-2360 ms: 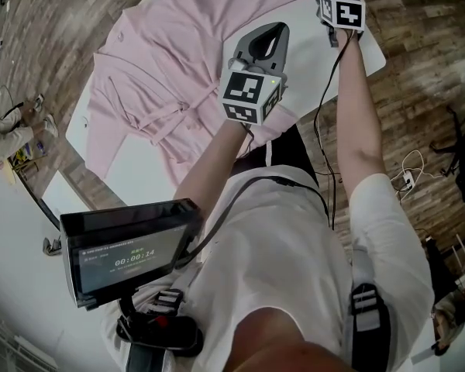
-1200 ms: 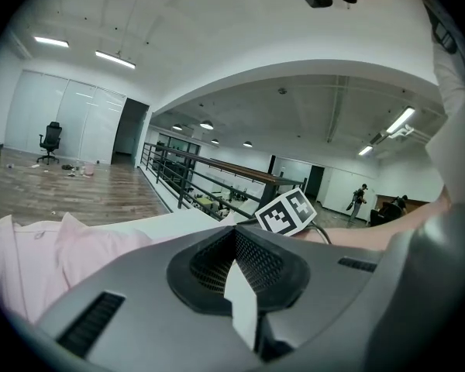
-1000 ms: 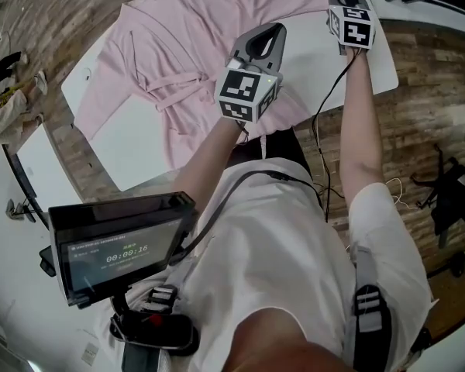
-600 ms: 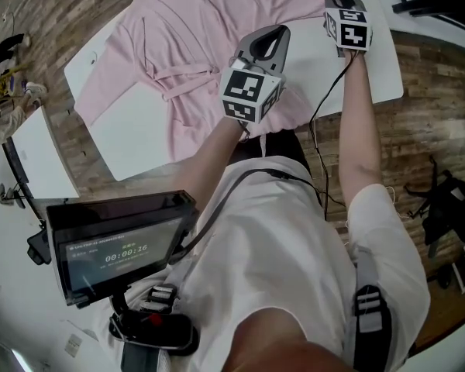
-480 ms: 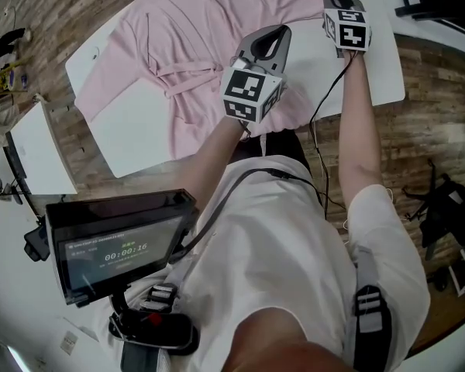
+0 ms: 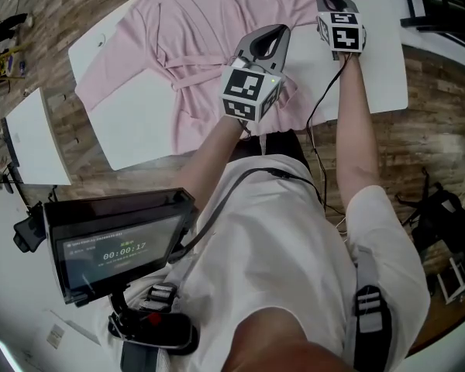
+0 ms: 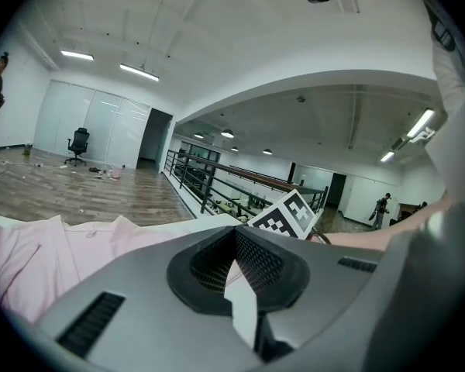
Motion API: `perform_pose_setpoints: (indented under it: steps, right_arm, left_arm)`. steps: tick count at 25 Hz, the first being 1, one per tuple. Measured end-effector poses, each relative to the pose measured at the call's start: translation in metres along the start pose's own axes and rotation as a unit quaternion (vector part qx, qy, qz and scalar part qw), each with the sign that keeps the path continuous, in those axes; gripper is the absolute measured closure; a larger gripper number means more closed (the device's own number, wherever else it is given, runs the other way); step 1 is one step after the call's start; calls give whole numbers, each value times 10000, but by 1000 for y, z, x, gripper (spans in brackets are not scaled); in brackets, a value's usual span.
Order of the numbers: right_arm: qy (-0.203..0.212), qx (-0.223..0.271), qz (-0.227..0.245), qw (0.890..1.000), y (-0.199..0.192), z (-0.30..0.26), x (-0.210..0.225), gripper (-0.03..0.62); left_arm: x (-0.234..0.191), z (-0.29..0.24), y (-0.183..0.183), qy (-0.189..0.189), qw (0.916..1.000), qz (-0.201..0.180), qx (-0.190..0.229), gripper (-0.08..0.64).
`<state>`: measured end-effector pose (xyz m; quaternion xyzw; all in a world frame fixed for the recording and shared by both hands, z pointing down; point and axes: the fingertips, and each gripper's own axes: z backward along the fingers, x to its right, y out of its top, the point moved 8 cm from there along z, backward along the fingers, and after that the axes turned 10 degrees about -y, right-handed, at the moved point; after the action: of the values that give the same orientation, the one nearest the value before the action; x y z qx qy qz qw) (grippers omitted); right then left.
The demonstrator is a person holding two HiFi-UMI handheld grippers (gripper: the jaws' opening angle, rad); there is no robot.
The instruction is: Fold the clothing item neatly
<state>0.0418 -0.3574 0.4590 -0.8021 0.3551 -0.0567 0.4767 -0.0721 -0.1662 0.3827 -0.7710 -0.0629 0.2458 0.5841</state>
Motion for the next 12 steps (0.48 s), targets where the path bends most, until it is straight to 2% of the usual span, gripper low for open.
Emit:
perform_pose_setpoints:
  steps: [12]
  right_arm:
    - [478, 43, 254, 9985, 13, -17, -39, 534]
  left_arm:
    - [-13, 7, -3, 338, 9994, 106, 26, 558]
